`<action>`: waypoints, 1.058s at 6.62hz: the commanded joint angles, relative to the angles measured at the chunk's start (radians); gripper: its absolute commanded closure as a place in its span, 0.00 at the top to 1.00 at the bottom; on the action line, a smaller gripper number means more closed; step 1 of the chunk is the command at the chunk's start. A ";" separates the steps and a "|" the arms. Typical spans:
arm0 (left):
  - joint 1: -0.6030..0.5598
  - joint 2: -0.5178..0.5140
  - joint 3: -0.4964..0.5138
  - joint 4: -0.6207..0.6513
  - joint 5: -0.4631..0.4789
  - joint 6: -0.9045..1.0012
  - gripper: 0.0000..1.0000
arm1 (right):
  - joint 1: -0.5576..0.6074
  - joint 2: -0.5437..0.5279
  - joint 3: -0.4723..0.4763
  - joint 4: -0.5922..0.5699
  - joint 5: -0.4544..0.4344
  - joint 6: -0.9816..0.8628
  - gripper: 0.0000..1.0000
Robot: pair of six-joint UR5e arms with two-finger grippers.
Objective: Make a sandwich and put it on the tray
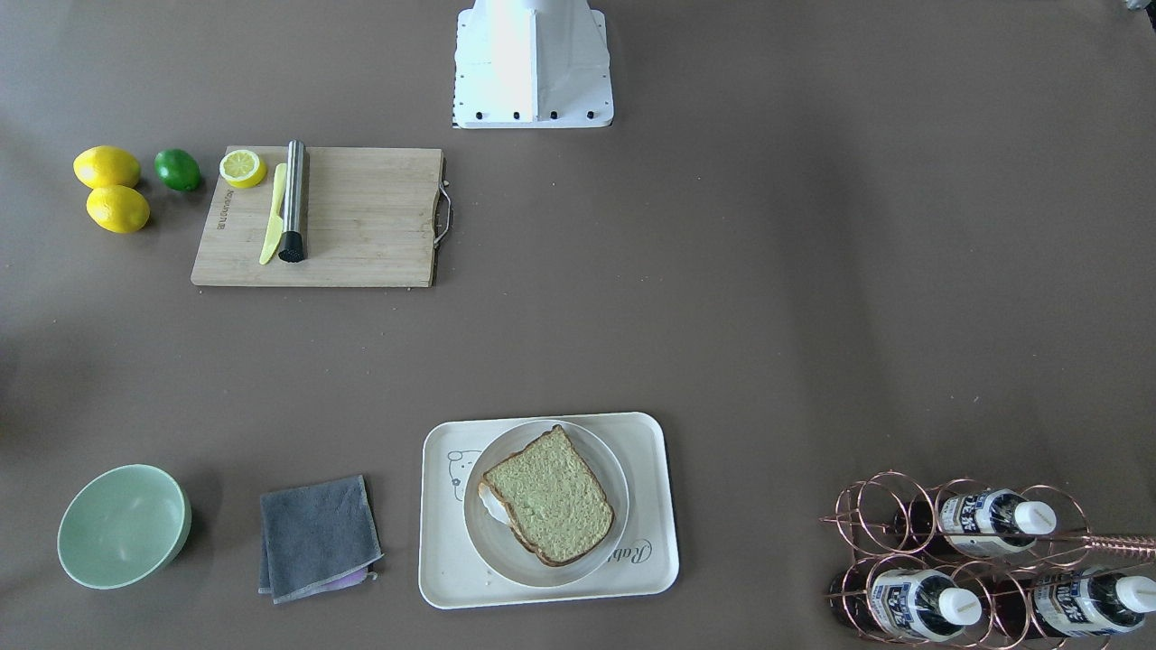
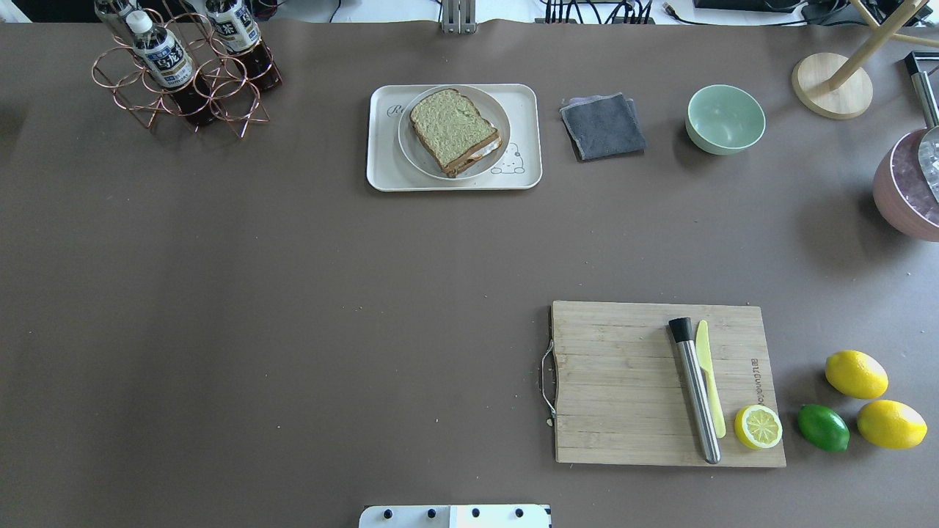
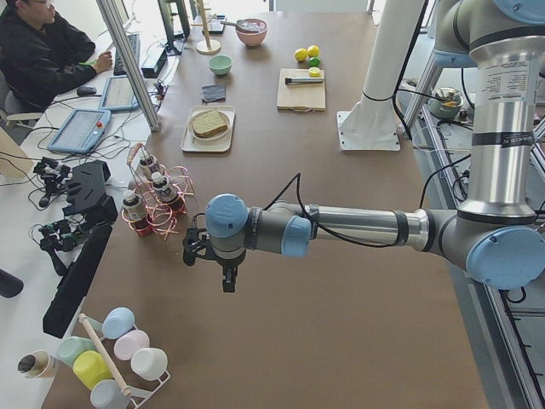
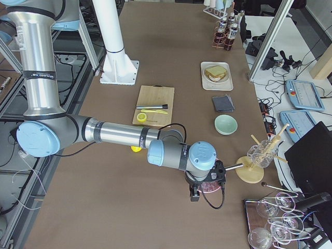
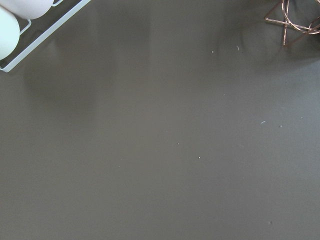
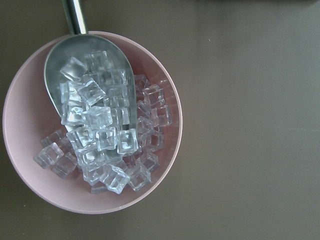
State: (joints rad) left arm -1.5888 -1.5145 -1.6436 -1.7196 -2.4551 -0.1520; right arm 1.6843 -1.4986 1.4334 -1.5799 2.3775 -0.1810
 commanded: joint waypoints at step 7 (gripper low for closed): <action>-0.010 0.007 0.002 -0.015 -0.001 -0.006 0.98 | -0.009 0.050 0.032 -0.002 0.026 0.109 1.00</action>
State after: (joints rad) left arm -1.5984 -1.5077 -1.6414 -1.7346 -2.4559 -0.1579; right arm 1.6788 -1.4550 1.4641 -1.5809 2.4072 -0.0763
